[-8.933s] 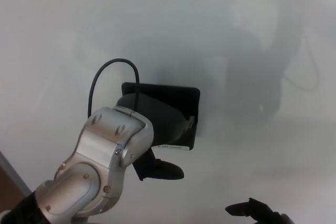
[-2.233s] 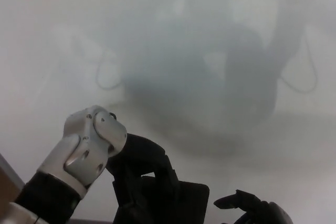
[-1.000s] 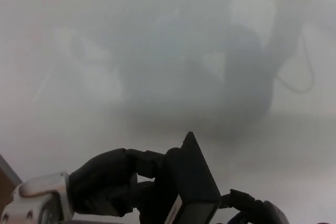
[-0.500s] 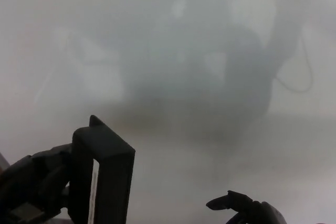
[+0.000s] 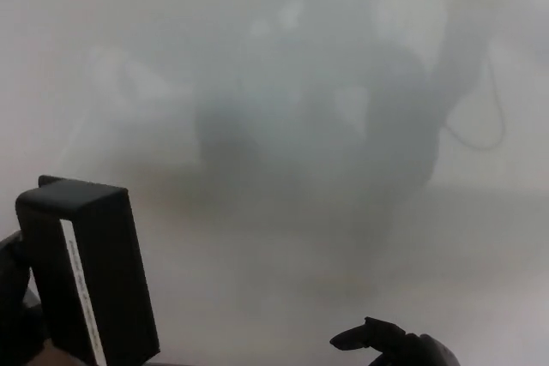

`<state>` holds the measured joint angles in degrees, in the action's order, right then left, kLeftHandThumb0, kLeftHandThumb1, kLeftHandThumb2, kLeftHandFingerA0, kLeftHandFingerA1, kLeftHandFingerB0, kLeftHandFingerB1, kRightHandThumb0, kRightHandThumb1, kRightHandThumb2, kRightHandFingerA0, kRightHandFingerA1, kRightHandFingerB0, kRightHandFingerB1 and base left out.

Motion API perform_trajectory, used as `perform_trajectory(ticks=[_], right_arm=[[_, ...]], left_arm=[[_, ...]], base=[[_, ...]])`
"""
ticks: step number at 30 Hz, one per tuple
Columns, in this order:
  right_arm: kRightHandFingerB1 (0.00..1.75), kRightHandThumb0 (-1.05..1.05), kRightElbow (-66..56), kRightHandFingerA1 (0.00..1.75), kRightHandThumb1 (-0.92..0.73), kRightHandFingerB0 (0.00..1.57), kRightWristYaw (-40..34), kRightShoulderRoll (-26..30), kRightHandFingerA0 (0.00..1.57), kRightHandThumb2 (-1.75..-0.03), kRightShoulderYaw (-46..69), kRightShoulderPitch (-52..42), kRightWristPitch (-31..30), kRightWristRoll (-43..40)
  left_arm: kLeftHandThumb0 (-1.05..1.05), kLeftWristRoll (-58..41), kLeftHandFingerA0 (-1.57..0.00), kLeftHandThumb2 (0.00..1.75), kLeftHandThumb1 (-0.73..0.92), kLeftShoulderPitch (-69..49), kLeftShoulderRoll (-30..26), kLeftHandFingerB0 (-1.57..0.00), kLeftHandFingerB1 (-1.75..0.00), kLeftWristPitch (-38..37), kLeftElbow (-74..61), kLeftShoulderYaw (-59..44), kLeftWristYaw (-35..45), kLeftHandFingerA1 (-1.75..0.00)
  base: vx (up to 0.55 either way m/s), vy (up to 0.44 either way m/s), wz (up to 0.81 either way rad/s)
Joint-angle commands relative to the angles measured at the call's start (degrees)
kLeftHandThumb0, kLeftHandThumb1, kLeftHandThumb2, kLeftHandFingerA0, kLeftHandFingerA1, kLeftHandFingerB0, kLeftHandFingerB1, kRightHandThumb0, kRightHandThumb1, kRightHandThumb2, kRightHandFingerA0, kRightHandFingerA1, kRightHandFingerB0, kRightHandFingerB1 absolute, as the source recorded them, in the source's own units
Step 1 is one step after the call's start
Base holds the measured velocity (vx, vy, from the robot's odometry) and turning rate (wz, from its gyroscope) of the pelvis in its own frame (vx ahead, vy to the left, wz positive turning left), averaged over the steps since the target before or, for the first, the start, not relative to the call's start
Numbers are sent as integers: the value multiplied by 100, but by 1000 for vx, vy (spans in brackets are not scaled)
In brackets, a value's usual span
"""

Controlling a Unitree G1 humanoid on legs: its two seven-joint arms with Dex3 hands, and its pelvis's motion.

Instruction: A magnetic marker holder is on the left hand side of the white board, the robot put the index and middle finger into the opening of the container and pull off the magnetic holder and hand it to a human on the left hand side.

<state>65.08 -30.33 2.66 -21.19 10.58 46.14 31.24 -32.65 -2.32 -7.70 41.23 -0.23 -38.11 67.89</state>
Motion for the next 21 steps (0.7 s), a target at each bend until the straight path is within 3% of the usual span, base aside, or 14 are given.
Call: perform_trajectory(ticks=[1, 2, 3, 4, 5, 8, 10, 11, 12, 13, 21], right_arm=[[58, -43, 292, 85, -60, 74, -648, 203, 95, -58, -228, -379, -643, 385], [58, -43, 294, 85, -60, 74, -661, 206, 95, -58, -240, -375, -650, 394], [58, -43, 294, 85, -60, 74, -662, 207, 95, -58, -242, -374, -651, 395], [58, -43, 298, 85, -60, 74, -656, 200, 95, -58, -243, -383, -650, 387], [58, -43, 297, 84, -60, 73, -655, 189, 94, -58, -251, -401, -656, 380], [58, -43, 277, 85, -60, 73, -651, 198, 94, -58, -274, -407, -672, 390], [58, -43, 265, 85, -60, 74, -648, 202, 94, -58, -270, -412, -660, 379], [59, -43, 263, 85, -60, 74, -686, 203, 94, -58, -282, -403, -666, 399], [59, -43, 261, 85, -60, 74, -736, 204, 94, -58, -299, -391, -678, 428], [59, -43, 242, 87, -59, 74, -812, 219, 95, -58, -331, -381, -709, 485], [58, -44, 231, 83, -60, 74, -866, 245, 93, -58, -390, -346, -755, 553]], left_arm=[[-52, -6244, -67, 80, 51, -163, 120, -57, -52, 865, -550, -1625, -1812, -56], [-53, -6195, -69, 59, 57, -141, 130, -58, -38, 937, -540, -1573, -1689, -43], [-53, -6193, -69, 59, 57, -139, 132, -58, -38, 955, -536, -1559, -1669, -43], [-72, -6113, -51, 79, 46, -106, 125, -47, -45, 1082, -455, -1517, -1478, -49], [-69, -5919, -44, 87, 43, -22, 153, -20, -39, 1238, -374, -1431, -1075, -52], [-63, -5637, -43, 84, 38, 125, 170, -19, -40, 1413, -288, -1300, -560, -53], [-70, -5556, -40, 85, 42, 212, 139, -17, -38, 1549, -180, -1237, -316, -51], [-81, -5506, -32, 77, 46, 263, 154, -27, -39, 1526, -191, -1209, -233, -43], [-81, -5464, -32, 77, 46, 316, 174, -27, -39, 1488, -216, -1178, -163, -43], [-76, -5518, -39, 60, 47, 315, 179, -28, -33, 1485, -248, -1157, -212, -39], [-78, -5707, -44, 58, 57, 186, 219, -31, -32, 1497, -348, -1112, -349, -37]], base=[[0, 0, 0], [0, 0, 0], [0, 0, 0], [0, 0, 0], [0, 0, 0], [0, 0, 0], [0, 0, 0], [0, 0, 0], [0, 0, 0], [0, 0, 0], [0, 0, 0]])
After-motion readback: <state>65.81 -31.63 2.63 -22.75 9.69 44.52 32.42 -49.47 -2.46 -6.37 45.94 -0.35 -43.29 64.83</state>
